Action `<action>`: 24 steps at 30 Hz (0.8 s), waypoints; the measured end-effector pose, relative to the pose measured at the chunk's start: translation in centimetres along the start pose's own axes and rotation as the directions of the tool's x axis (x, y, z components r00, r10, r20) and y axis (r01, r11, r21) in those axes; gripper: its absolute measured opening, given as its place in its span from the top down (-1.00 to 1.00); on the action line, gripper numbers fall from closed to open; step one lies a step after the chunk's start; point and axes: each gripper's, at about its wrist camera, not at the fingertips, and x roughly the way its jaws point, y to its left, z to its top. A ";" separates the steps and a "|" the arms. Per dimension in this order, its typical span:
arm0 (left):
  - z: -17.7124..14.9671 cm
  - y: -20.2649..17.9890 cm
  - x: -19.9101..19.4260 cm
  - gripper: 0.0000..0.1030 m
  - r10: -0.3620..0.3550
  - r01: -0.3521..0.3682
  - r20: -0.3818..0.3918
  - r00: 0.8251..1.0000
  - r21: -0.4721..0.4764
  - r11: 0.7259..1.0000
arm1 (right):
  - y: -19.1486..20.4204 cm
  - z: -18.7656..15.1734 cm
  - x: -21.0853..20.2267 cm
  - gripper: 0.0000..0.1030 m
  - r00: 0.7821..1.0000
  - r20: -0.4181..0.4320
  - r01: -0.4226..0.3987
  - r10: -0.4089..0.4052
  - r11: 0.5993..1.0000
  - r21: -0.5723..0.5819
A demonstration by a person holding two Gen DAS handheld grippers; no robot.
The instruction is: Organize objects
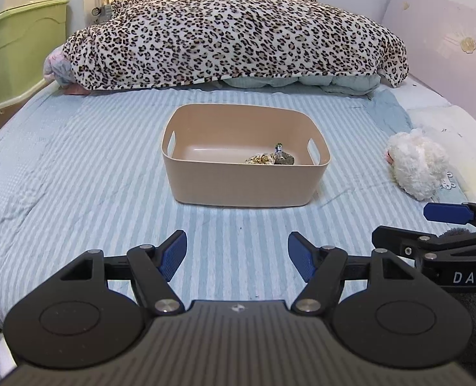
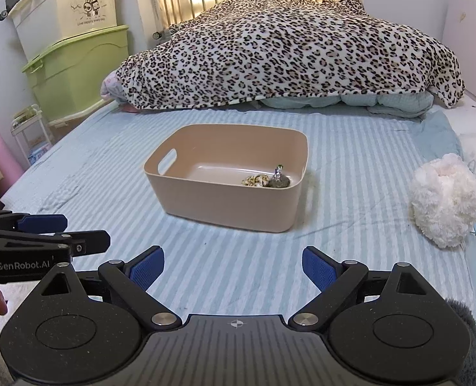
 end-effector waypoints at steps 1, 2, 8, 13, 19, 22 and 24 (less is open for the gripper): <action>-0.1 0.0 -0.1 -0.37 0.000 0.000 0.000 1.000 0.002 1.000 | 0.0 -0.1 -0.2 -0.83 1.000 -0.001 0.000 0.000 1.000 -0.001; -0.2 0.0 -0.3 -0.37 0.003 -0.003 0.001 1.000 0.006 1.000 | 0.0 -0.3 -0.4 -0.83 1.000 -0.002 0.000 0.000 1.000 -0.001; -0.5 -0.2 -1.2 -0.37 0.000 0.000 0.008 1.000 0.016 1.000 | -0.3 -0.4 -1.2 -0.83 1.000 0.009 0.008 -0.008 1.000 0.006; -0.7 -0.3 -2.0 -0.37 -0.014 0.013 0.012 1.000 0.019 1.000 | -0.2 -0.5 -1.2 -0.83 1.000 0.003 0.007 -0.007 1.000 0.008; -0.7 -0.5 -2.3 -0.37 -0.021 0.021 0.012 1.000 0.024 0.999 | -0.3 -0.6 -1.3 -0.83 1.000 0.000 0.010 -0.010 1.000 0.011; -0.7 -0.6 -2.4 -0.37 -0.027 0.027 0.008 1.000 0.033 0.999 | -0.4 -0.7 -1.4 -0.83 1.000 -0.001 0.012 -0.012 1.000 0.013; -0.7 -0.8 -2.3 -0.37 -0.030 0.030 0.003 1.000 0.040 0.999 | -0.5 -0.6 -1.5 -0.83 1.000 0.000 0.015 -0.015 1.000 0.019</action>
